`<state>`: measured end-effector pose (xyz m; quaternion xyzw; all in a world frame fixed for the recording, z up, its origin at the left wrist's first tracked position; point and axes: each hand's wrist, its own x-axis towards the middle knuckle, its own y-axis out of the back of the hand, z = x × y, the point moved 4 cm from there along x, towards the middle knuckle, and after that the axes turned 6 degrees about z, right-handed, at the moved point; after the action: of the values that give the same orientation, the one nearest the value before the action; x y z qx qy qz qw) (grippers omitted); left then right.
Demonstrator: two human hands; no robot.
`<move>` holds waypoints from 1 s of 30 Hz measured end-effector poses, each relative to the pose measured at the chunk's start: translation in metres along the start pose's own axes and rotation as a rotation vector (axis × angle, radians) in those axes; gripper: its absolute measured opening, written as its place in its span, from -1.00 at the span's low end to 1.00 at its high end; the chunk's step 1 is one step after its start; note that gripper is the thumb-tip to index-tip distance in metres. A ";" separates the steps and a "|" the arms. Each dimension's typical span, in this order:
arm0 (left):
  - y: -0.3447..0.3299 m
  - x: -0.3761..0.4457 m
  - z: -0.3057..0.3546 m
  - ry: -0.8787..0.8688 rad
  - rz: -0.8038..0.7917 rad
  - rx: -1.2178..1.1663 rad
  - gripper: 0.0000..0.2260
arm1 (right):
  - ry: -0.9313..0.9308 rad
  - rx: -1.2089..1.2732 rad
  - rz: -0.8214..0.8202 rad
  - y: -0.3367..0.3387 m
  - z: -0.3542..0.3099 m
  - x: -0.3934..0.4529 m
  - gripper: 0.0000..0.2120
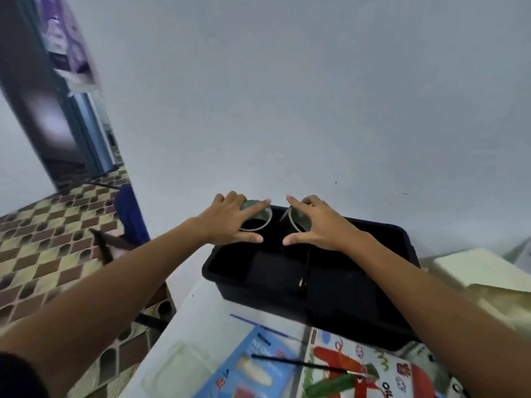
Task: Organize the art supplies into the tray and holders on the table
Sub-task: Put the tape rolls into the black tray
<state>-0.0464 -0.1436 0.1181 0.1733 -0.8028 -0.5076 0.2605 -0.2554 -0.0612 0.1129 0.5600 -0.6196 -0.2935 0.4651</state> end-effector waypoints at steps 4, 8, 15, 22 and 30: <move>-0.037 0.032 -0.009 -0.088 -0.083 0.023 -0.17 | -0.143 0.066 0.008 -0.023 0.019 0.024 0.06; -0.069 0.041 -0.012 -0.147 -0.151 0.052 -0.22 | -0.140 -0.043 -0.097 -0.048 0.022 0.034 0.12; -0.102 0.046 -0.006 -0.203 -0.205 0.106 -0.21 | -0.091 -0.409 -0.316 -0.084 0.020 0.050 0.20; -0.119 0.053 0.013 -0.180 -0.259 0.179 -0.18 | -0.061 -0.646 -0.444 -0.103 0.022 0.058 0.21; -0.113 0.056 0.006 -0.247 -0.229 0.132 -0.20 | -0.047 -0.665 -0.442 -0.094 0.021 0.057 0.11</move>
<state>-0.0937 -0.2180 0.0271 0.2169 -0.8352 -0.4976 0.0885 -0.2314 -0.1383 0.0354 0.4917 -0.3659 -0.5839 0.5323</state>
